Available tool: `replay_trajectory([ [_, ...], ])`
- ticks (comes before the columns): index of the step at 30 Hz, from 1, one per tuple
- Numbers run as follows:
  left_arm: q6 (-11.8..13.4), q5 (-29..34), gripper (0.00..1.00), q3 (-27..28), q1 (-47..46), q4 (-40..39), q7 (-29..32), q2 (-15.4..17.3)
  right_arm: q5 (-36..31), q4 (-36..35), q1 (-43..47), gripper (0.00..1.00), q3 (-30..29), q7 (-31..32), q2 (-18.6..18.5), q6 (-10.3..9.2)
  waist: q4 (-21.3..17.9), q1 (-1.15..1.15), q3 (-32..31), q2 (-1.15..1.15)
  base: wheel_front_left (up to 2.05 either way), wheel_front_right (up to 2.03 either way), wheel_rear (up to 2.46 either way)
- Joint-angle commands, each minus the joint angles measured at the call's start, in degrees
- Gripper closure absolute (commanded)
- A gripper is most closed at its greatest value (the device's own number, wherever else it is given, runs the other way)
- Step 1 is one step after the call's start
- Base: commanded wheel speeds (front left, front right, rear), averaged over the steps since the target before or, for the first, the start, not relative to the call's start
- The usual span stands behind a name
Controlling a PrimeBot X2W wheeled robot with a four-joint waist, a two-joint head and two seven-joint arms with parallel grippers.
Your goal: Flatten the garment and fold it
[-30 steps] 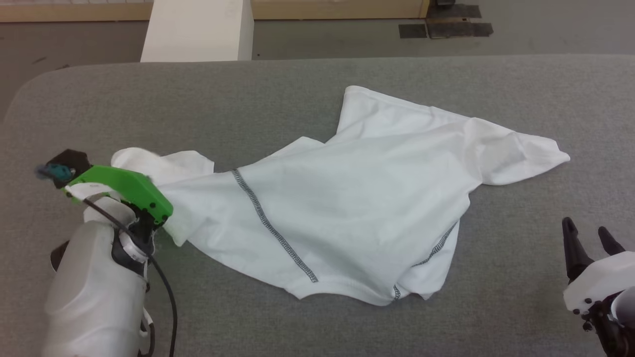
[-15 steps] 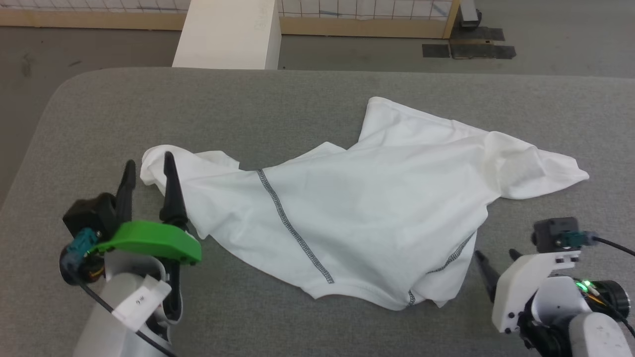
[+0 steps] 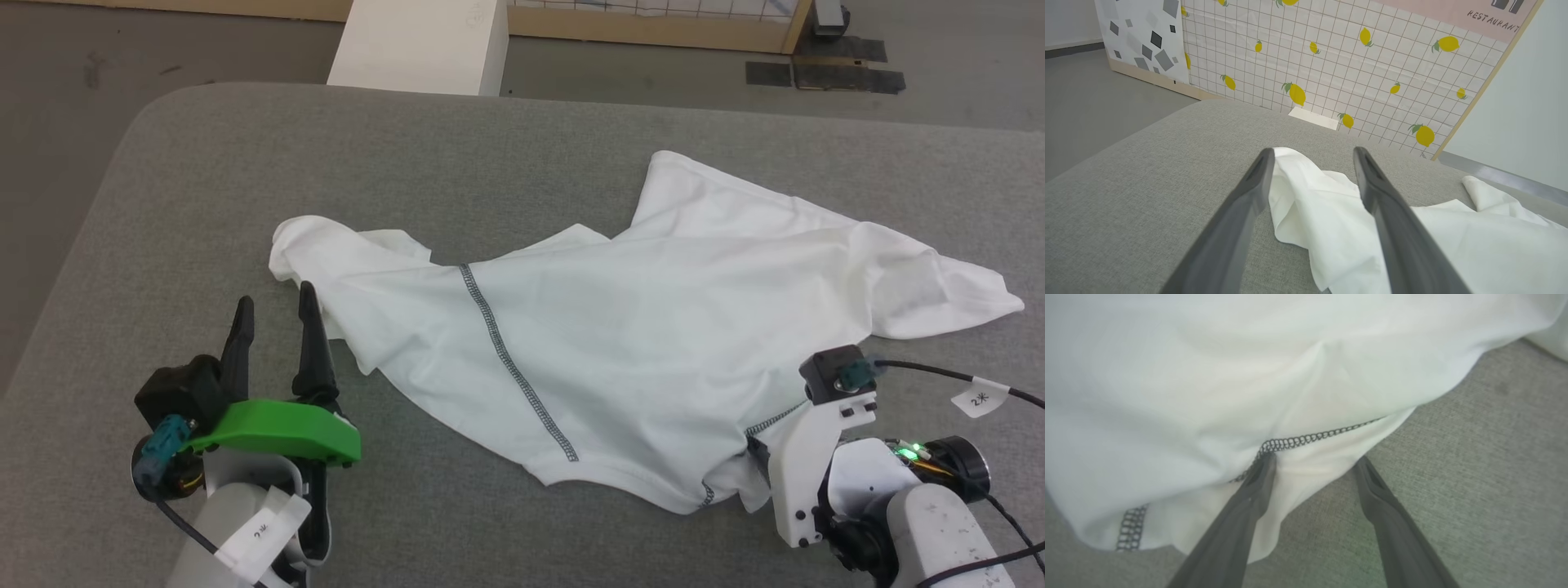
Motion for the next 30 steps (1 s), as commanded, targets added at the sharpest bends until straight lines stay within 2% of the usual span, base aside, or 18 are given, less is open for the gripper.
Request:
replay_trajectory([
  [1,-0.5,0.3,0.00,0.2,0.7,0.0,-0.3,-0.3,0.9,1.8,0.9,1.00,0.5,1.1,-0.3,-0.08,0.2,0.00,-0.1,0.52,0.00,0.00,0.00],
  [5,-1.3,0.3,0.00,0.6,1.0,0.4,-0.3,-0.6,3.0,-1.5,0.7,1.00,-2.5,0.7,-3.0,-0.08,-0.3,0.00,-0.9,0.52,0.00,0.00,0.00],
  [12,-2.8,0.2,0.00,0.4,1.1,1.7,-0.3,-1.5,1.2,-11.1,-4.0,1.00,-10.5,5.8,-13.9,-0.08,-1.3,0.00,-2.0,0.52,0.00,0.00,0.00],
  [14,-3.1,0.2,0.00,0.2,0.9,2.1,-0.3,-1.8,0.4,-11.8,-5.3,1.00,-11.5,7.5,-16.6,-0.08,-1.2,0.00,-2.0,0.52,0.00,0.00,0.00],
  [17,-3.1,0.2,0.00,-0.3,0.9,2.5,-0.3,-2.3,-1.1,-10.6,-5.6,1.00,-10.3,9.5,-18.8,-0.08,-1.1,0.00,-1.8,0.52,0.00,0.00,0.00],
  [19,-3.1,0.2,0.00,-0.5,1.0,2.8,-0.3,-2.6,-0.9,-8.6,-4.8,1.00,-7.9,9.9,-18.3,-0.08,-1.0,0.00,-1.6,0.52,0.00,0.00,0.00],
  [22,-3.3,0.0,0.00,-0.6,1.4,3.5,-0.3,-2.6,0.1,-5.8,-2.8,1.00,-3.6,9.7,-15.2,-0.08,-1.3,0.00,-1.5,0.52,0.00,0.00,0.00],
  [25,-3.4,0.0,0.00,-0.9,1.4,4.0,-0.3,-2.7,0.6,-3.6,-1.4,1.00,-2.4,7.7,-12.7,-0.08,-1.3,0.00,-1.4,0.52,0.00,0.00,0.00],
  [26,-3.4,-0.1,0.00,-1.1,1.3,4.2,-0.3,-2.8,0.9,-2.9,-1.1,0.89,-2.6,6.5,-11.9,-0.08,-1.4,0.00,-1.4,0.52,0.00,0.00,0.00],
  [27,-3.5,-0.1,0.00,-1.2,1.3,4.3,-0.2,-2.8,0.9,-2.5,-1.0,0.05,-2.8,5.6,-11.5,-0.08,-1.5,0.00,-1.5,0.52,0.00,0.00,0.00],
  [28,-3.5,-0.1,0.00,-1.4,1.2,4.5,-0.1,-2.8,1.1,-2.2,-0.9,0.00,-3.4,4.2,-11.0,-0.08,-1.6,0.00,-1.8,0.52,0.00,0.00,0.00],
  [30,-3.7,-0.4,0.00,-1.7,1.3,4.9,0.2,-2.9,1.6,-2.3,-0.6,0.00,-5.5,2.2,-9.9,-0.08,-2.0,0.00,-2.3,0.52,0.00,0.00,0.00],
])
